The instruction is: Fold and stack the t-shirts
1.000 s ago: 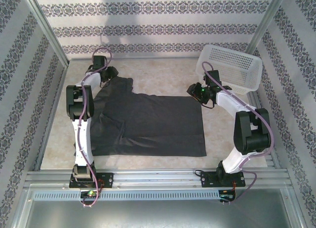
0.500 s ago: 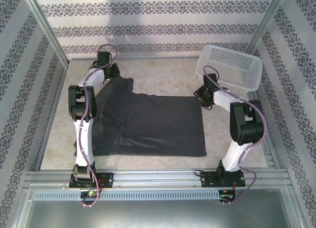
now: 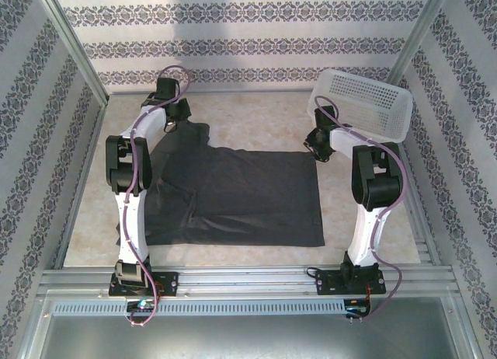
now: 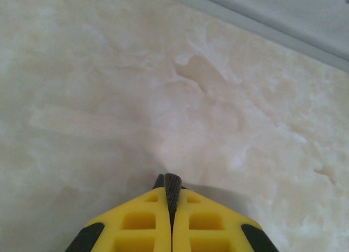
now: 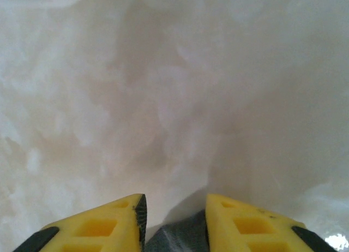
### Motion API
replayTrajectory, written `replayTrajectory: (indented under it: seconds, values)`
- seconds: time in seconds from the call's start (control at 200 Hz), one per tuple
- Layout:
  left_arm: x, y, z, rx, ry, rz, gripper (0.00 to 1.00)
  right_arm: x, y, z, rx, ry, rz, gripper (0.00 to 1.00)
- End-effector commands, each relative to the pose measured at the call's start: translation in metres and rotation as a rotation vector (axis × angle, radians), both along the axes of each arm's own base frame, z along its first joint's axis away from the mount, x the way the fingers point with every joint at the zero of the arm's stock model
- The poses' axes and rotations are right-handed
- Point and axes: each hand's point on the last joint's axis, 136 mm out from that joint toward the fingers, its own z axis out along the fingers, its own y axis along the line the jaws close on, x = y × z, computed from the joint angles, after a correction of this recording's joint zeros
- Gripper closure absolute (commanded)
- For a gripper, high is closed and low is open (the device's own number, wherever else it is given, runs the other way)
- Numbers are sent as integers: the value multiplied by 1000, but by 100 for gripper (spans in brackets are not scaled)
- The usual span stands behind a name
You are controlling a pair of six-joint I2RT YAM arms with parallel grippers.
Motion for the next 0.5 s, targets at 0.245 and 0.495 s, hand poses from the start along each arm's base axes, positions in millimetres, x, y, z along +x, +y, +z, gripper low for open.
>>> replayTrajectory:
  seconds: [0.245, 0.495]
  values:
    - [-15, 5, 19, 45, 4, -6, 100, -26, -5, -2, -99, 139, 43, 71]
    - [-20, 6, 22, 46, 6, -3, 100, -15, 3, -8, -73, 160, 75, 82]
